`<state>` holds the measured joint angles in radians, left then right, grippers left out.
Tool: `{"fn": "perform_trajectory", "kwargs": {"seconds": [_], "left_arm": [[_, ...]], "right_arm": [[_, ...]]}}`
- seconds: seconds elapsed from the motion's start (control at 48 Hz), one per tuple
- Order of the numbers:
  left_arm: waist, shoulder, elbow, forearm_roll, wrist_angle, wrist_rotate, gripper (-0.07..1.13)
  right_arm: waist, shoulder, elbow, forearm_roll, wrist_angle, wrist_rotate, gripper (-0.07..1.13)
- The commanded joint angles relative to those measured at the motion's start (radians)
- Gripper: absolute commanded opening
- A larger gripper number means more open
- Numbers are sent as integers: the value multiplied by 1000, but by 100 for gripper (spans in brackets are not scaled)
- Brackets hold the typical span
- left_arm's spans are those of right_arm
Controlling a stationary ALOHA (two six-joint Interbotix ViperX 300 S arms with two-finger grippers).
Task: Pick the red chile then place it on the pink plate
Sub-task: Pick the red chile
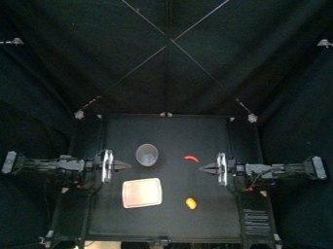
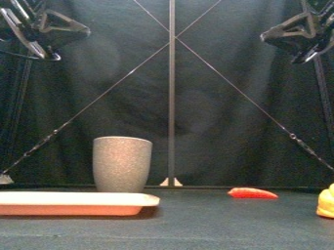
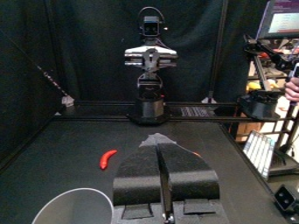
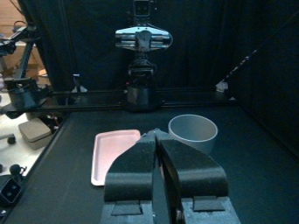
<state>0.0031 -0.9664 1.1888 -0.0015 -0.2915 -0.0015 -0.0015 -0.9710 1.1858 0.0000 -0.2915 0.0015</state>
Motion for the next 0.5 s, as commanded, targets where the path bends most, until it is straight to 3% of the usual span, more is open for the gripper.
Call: {"fn": "perform_trajectory", "kwargs": {"seconds": [0.021,0.25,0.5], "left_arm": [[3,3,-5,15,9,6,-6],[3,0,-2,55,12,6,-3],[3,0,5,58,11,6,-3]], "right_arm": [[-11,29,-15,2,0,2,-1],[-129,201,-61,46,77,15,5],[-288,426,-156,-11,288,12,15]]}}
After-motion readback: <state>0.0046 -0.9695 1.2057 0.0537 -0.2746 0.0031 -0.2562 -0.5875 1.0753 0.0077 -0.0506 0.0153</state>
